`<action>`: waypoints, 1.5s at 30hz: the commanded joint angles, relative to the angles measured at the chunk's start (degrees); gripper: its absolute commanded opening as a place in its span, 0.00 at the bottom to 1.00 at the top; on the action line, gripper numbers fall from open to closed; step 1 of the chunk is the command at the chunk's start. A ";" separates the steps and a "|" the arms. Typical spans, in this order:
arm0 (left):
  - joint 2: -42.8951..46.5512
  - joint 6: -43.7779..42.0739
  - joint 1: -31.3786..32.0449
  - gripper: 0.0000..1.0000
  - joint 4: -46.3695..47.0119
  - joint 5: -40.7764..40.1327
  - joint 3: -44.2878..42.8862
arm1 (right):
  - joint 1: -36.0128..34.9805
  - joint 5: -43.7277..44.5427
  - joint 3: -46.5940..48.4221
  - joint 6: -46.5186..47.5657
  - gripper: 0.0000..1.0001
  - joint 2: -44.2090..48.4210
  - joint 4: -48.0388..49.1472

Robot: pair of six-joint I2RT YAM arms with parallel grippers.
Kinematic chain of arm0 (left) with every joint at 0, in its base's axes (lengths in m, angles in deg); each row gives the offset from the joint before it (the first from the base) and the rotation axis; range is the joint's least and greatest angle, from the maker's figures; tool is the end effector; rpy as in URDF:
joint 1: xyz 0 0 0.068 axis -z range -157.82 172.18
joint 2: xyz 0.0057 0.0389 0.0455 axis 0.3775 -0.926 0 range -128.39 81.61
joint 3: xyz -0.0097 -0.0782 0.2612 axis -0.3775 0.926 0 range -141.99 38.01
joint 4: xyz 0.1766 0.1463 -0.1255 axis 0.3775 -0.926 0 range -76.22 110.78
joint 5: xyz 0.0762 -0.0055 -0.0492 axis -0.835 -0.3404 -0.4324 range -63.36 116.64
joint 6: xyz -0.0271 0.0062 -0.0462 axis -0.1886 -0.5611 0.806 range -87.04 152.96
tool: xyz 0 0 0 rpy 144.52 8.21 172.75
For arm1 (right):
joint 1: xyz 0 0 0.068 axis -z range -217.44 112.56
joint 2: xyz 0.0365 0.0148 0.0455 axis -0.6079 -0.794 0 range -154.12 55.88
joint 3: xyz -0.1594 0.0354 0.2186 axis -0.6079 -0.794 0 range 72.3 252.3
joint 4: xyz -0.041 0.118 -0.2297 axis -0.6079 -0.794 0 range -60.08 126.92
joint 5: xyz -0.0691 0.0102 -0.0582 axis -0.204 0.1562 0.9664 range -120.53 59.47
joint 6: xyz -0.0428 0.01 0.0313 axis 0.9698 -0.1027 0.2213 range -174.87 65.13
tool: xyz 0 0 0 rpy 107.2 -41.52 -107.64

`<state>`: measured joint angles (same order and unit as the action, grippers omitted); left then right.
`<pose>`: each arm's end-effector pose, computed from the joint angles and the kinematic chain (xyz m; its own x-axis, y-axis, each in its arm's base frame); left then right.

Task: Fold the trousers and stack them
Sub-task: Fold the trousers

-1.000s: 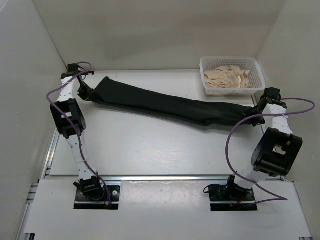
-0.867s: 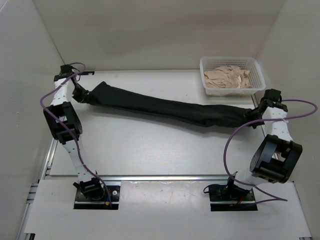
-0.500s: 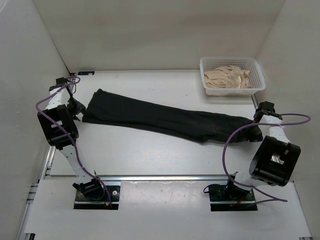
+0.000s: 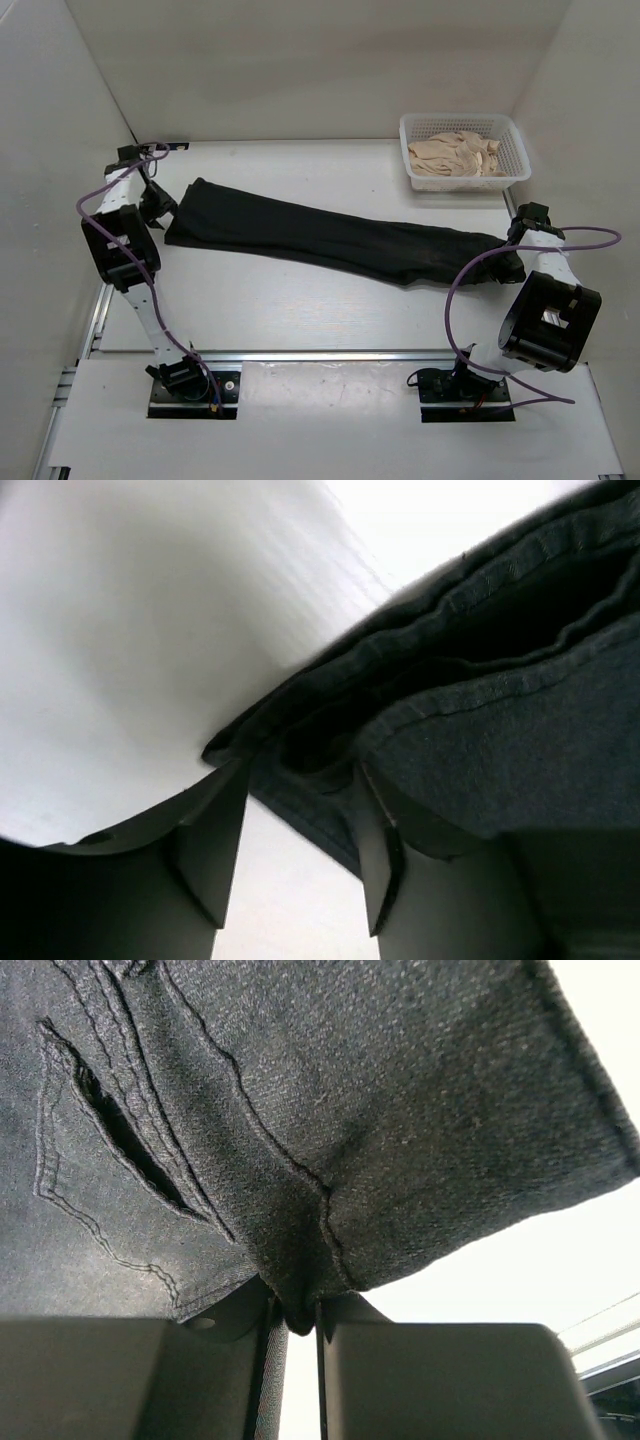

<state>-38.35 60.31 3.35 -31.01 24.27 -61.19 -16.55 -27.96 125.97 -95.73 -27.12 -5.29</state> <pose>0.4112 0.1419 0.2070 -0.6485 -0.7061 -0.2844 -0.7117 0.6950 -0.1027 0.2475 -0.0961 0.2040 -0.4285 0.8631 -0.2672 0.8593 0.4807 0.1748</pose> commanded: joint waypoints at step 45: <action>8.25 -0.11 -2.97 0.52 -4.29 4.10 0.75 | 0.30 2.27 1.00 2.89 0.49 1.61 1.87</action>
<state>-34.96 59.98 0.07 -36.52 24.23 -62.46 -16.51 -26.56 125.97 -93.85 -27.56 -4.53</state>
